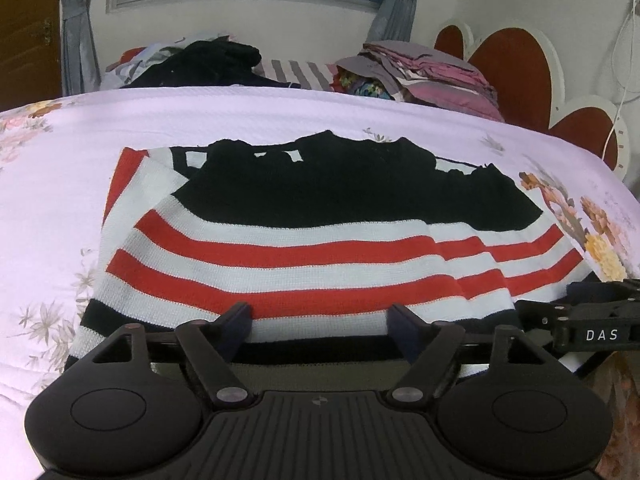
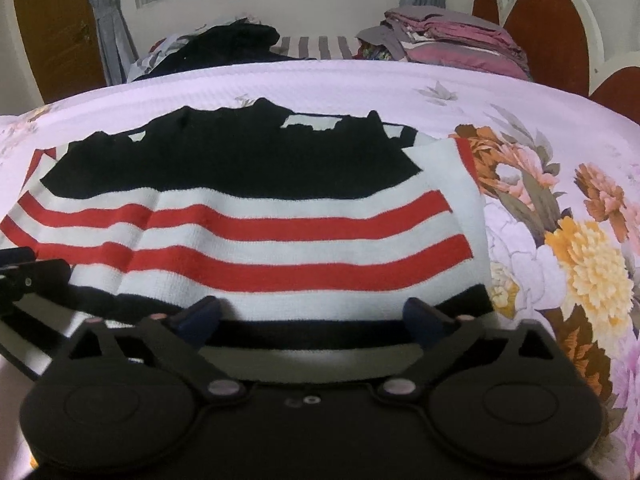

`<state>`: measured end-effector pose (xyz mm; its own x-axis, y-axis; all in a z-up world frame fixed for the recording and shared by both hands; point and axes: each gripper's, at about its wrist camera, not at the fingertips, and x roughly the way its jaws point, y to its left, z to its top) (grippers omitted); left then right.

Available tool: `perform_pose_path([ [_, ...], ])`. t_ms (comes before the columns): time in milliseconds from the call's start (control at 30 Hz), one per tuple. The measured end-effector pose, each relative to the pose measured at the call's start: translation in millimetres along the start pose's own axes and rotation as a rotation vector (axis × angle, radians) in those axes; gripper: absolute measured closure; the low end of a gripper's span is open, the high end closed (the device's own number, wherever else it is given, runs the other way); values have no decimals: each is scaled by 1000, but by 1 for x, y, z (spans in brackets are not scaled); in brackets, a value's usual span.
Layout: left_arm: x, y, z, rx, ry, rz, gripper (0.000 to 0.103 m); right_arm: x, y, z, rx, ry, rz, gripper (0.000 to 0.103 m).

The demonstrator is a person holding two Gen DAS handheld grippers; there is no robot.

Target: Fold small clothes

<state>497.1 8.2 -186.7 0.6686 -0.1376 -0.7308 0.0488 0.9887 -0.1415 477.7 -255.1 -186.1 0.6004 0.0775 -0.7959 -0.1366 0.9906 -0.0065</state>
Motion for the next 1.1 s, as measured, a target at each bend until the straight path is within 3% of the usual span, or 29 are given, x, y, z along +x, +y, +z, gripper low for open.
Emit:
perform_pose_path([
  [233,-6,-2,-1,35,10,7,26,-8,-1,-1,21,6,2,2],
  [300,-14,-2,-3,42,11,-2,26,-18,2,-5,43,-17,21,10],
  [367,-27,3,-9,32,6,-25,25,-26,5,-8,63,-30,44,29],
  [433,-42,11,-17,10,4,-55,25,-34,11,-11,74,-34,62,41],
  [500,-53,23,-28,-44,16,-72,25,-39,15,-14,83,-37,76,47],
  [567,-62,39,-41,-123,34,-92,25,-43,23,-16,66,-37,71,65],
  [600,-65,48,-47,-170,38,-101,25,-44,27,-16,60,-34,70,69],
  [833,-64,87,-84,-487,78,-190,24,-52,54,-5,42,-63,78,66],
  [1100,-35,110,-92,-751,-27,-286,23,-40,66,7,15,-50,88,65],
])
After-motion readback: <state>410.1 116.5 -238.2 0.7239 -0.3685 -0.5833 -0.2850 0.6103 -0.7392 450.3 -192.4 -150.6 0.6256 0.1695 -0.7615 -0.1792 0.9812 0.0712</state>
